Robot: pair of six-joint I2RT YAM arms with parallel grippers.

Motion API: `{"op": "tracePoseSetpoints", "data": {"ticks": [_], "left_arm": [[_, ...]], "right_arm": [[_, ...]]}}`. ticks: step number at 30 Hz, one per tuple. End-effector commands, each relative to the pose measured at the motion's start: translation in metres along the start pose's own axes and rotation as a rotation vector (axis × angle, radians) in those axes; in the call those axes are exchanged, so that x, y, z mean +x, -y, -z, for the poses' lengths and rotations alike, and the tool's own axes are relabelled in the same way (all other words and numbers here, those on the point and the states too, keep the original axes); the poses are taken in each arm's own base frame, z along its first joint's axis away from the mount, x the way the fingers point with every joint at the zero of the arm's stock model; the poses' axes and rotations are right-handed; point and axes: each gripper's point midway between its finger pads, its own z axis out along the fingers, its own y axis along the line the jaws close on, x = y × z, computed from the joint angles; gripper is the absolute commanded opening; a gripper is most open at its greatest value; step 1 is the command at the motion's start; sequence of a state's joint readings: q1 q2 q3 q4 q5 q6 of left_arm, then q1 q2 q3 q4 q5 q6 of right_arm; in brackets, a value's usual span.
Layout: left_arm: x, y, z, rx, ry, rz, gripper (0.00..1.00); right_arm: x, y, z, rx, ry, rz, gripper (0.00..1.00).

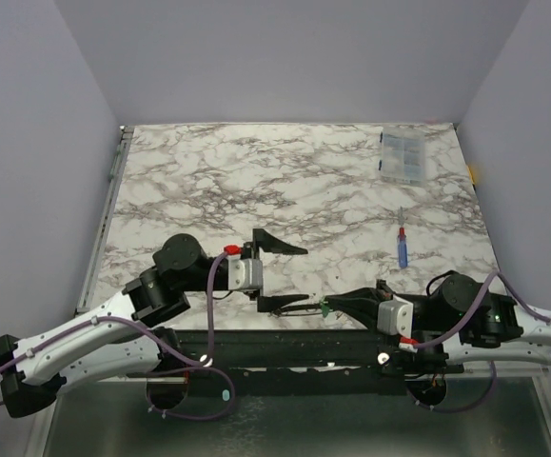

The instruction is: Put the keys on the keyring

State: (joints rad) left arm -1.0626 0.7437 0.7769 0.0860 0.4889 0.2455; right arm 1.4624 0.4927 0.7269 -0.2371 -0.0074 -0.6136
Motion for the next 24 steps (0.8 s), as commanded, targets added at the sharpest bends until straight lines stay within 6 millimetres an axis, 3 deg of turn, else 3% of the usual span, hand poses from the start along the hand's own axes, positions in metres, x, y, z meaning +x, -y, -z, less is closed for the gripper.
{"op": "tracePoseSetpoints", "data": {"ticks": [1, 7, 14, 24], "left_arm": [[-0.016, 0.035, -0.014, 0.229, 0.020, 0.168, 0.81], [-0.002, 0.044, -0.026, 0.304, -0.021, 0.239, 0.79], [0.011, 0.039, -0.033, 0.272, -0.043, 0.271, 0.74], [0.031, 0.046, -0.035, 0.306, -0.069, 0.273, 0.70]], "right_arm": [[-0.022, 0.002, 0.008, -0.029, 0.054, -0.023, 0.01], [-0.029, 0.008, 0.011, -0.011, 0.079, -0.017, 0.01], [-0.027, 0.011, 0.009, 0.002, 0.062, -0.001, 0.01], [-0.032, 0.018, 0.007, 0.022, 0.072, 0.020, 0.01]]}}
